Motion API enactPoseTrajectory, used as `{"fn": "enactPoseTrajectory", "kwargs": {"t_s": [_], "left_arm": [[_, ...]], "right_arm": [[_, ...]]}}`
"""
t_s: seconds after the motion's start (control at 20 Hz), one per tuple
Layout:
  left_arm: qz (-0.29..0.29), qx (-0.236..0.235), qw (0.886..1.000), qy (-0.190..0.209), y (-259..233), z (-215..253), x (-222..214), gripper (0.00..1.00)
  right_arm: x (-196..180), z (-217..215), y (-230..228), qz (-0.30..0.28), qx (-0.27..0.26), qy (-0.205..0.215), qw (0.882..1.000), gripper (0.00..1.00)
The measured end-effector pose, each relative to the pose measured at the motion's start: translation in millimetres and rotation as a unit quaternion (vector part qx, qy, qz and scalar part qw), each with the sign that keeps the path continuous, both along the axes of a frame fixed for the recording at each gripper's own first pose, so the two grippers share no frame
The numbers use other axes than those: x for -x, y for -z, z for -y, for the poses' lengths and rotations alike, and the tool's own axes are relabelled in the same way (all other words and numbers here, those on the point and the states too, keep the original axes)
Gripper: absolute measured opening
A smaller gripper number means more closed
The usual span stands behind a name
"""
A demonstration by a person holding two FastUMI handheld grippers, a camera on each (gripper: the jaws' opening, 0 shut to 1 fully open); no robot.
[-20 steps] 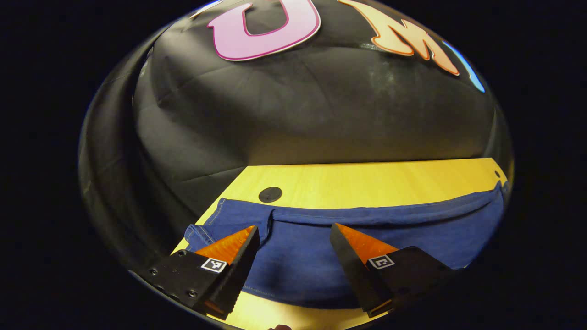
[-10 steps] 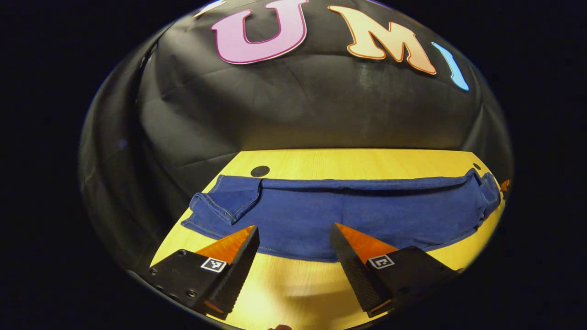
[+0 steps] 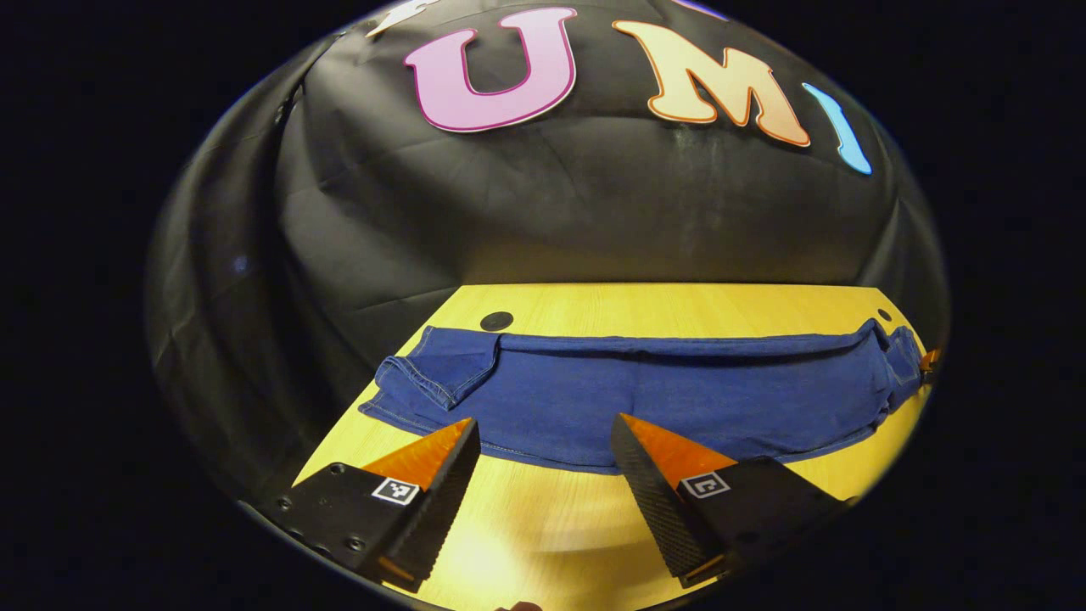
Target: Grasp the waist and the cuffs of the jeans and fold them to make the two legs overlap; first hold the waist and fold one-third of the jeans toward the cuffs, then hold the cuffs and fold the remaining one-third in the same direction to finish folding.
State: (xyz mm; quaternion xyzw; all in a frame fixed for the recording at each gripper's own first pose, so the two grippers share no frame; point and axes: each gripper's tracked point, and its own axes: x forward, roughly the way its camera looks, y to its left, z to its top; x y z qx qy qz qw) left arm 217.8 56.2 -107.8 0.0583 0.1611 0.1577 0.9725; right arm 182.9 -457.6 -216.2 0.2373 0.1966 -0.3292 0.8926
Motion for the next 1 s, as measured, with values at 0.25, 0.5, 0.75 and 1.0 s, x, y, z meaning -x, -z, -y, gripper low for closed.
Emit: {"fn": "enactPoseTrajectory", "kwargs": {"t_s": [0.25,0.5,0.75,1.0], "left_arm": [[0.002,0.014,1.000,-0.006,1.1,12.9,4.1,0.95],[0.010,0.016,1.000,-0.016,-7.5,20.3,15.7,0.95],[0.010,0.017,0.999,-0.031,-9.0,20.7,28.8,0.96],[0.016,0.034,0.998,-0.042,-6.8,20.6,36.7,0.96]], "right_arm": [[-15.0,-12.6,3.8,0.017,-0.001,-0.026,1.000,0.53],[-9.9,-9.1,1.0,0.041,-0.015,-0.029,0.999,0.21],[-11.8,-11.0,-4.2,0.037,-0.004,-0.019,0.999,0.06],[-8.2,-9.4,-9.5,0.035,0.000,-0.011,0.999,0.04]]}}
